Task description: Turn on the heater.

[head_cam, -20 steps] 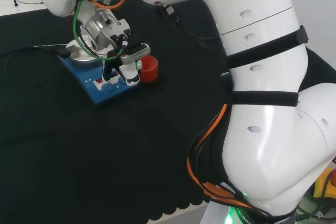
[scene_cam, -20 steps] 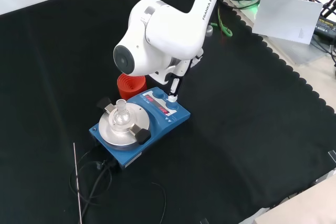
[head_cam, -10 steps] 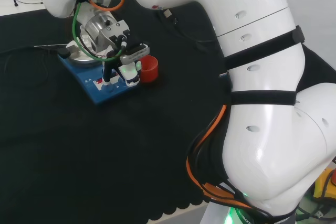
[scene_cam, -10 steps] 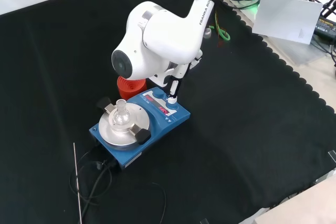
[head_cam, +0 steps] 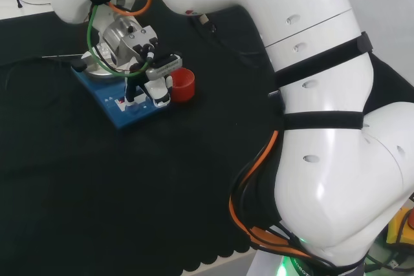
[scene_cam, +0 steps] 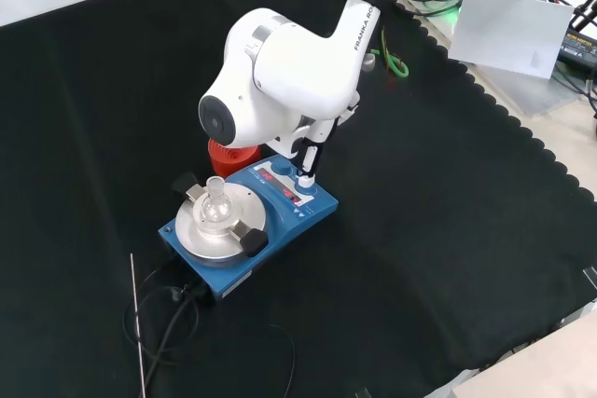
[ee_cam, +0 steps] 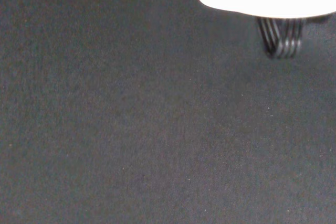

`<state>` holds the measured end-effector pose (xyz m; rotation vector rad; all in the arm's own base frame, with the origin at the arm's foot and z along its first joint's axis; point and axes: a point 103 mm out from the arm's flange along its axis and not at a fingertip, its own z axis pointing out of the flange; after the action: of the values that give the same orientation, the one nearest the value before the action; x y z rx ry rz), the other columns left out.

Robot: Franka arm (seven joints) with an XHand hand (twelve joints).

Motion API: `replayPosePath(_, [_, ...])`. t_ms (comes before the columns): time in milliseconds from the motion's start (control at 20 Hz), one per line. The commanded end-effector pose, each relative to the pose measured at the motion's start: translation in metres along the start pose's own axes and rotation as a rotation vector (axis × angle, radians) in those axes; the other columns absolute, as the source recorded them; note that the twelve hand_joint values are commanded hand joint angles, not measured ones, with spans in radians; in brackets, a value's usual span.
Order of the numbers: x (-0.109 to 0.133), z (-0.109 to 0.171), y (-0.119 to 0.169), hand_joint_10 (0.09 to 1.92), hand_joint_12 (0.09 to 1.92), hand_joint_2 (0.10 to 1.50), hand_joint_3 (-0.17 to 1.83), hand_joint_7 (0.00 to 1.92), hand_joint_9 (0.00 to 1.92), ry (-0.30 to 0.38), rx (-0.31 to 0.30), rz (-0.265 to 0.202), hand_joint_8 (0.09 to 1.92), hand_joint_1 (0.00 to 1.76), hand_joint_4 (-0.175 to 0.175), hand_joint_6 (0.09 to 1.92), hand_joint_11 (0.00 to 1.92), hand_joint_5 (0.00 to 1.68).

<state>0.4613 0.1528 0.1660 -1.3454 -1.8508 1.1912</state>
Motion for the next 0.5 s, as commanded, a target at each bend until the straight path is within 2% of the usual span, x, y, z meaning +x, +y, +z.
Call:
replayPosePath(50, [-0.001,0.002,0.001,1.67,1.63,0.41,1.48,1.76,1.92,0.003,0.006,-0.005,1.77,1.6,0.012,0.09,1.84,0.08])
replayPosePath(200, [-0.001,-0.002,-0.005,1.67,1.63,0.41,1.49,1.76,1.92,0.007,-0.007,-0.015,1.77,1.6,0.011,0.09,1.84,0.08])
replayPosePath(500, [0.003,-0.022,-0.04,1.67,1.63,0.41,1.49,1.76,1.92,-0.004,-0.078,-0.042,1.76,1.6,0.008,0.09,1.84,0.09])
